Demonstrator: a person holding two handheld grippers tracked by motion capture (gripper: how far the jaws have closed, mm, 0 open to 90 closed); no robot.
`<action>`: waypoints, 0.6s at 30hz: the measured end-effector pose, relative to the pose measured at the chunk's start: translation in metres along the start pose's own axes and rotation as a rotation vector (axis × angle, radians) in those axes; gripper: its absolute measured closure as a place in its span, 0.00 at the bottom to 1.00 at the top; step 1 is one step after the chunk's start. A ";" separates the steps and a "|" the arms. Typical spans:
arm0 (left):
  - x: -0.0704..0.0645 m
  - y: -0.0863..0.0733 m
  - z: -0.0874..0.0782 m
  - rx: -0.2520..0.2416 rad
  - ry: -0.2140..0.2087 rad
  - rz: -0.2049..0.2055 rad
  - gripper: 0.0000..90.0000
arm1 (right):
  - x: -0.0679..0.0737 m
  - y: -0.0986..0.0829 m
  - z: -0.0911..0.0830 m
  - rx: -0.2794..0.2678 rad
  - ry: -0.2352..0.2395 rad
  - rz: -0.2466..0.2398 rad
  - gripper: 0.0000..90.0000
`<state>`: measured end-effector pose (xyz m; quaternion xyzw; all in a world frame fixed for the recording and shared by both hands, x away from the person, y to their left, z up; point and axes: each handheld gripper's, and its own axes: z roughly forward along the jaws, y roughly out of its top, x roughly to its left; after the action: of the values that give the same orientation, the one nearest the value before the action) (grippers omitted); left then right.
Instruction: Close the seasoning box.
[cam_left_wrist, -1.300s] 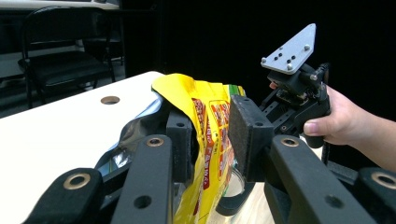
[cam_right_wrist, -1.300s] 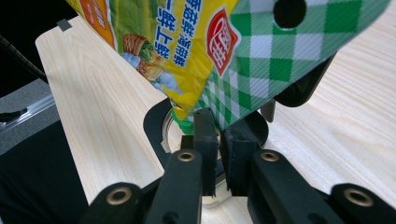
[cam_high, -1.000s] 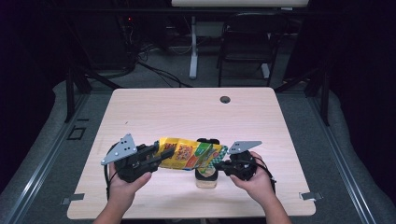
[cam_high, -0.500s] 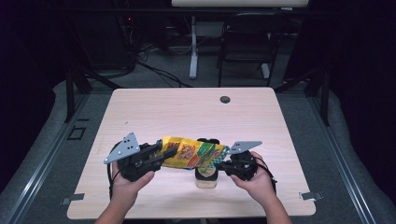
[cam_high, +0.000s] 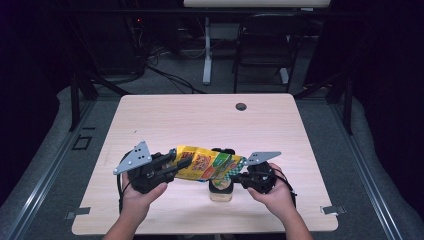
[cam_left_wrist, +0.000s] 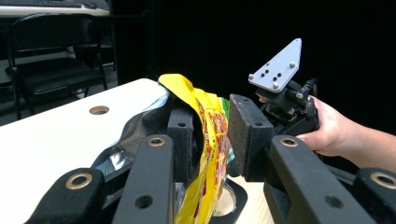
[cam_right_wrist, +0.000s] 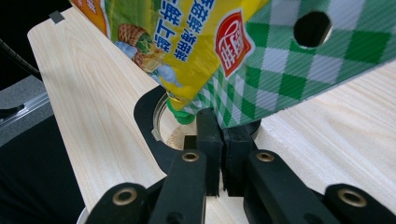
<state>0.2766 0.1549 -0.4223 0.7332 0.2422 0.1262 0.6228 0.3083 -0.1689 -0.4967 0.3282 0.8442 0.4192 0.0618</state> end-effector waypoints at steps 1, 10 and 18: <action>0.000 0.000 0.000 -0.001 0.000 0.000 0.79 | 0.000 0.000 0.000 -0.001 0.001 0.001 0.98; 0.000 0.000 0.002 -0.005 0.001 0.000 0.80 | -0.001 -0.001 0.000 0.001 0.005 0.006 0.97; -0.001 0.001 0.004 -0.009 -0.001 -0.004 0.80 | -0.002 -0.002 0.001 0.000 0.009 0.005 0.97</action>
<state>0.2778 0.1513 -0.4220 0.7301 0.2428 0.1259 0.6263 0.3091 -0.1707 -0.4991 0.3284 0.8437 0.4207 0.0572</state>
